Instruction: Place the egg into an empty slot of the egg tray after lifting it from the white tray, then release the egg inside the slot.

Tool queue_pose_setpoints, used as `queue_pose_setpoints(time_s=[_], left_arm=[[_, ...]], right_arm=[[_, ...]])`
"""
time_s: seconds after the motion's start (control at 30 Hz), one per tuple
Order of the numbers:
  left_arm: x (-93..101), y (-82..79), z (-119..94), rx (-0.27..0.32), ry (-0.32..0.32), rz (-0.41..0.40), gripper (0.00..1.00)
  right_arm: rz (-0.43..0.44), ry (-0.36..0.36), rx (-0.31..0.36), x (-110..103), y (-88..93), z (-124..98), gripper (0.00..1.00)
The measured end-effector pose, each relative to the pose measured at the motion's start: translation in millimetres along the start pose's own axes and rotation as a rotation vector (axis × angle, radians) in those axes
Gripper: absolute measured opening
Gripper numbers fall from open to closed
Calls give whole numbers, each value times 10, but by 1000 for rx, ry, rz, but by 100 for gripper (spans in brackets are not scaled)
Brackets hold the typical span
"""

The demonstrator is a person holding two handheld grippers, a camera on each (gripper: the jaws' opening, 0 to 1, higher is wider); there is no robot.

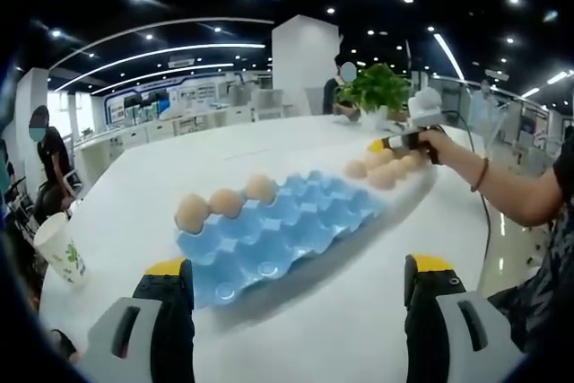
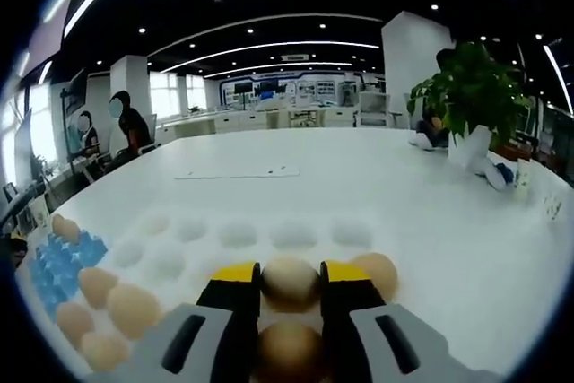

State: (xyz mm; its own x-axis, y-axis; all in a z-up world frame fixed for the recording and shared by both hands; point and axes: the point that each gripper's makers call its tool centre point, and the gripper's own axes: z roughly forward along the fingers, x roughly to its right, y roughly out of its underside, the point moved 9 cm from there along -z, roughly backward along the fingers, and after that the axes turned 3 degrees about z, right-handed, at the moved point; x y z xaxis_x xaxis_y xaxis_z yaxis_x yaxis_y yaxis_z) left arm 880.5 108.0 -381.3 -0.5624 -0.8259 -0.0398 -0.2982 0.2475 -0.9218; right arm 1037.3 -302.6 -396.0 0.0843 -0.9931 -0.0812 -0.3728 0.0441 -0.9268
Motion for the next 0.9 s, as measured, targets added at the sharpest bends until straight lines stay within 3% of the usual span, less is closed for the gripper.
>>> queue_pose_setpoints(time_s=[0.9], left_arm=[[-3,6,-13,2,-3,0,100]], right_arm=[[-28,-51,67,-107,-206,-122,26]])
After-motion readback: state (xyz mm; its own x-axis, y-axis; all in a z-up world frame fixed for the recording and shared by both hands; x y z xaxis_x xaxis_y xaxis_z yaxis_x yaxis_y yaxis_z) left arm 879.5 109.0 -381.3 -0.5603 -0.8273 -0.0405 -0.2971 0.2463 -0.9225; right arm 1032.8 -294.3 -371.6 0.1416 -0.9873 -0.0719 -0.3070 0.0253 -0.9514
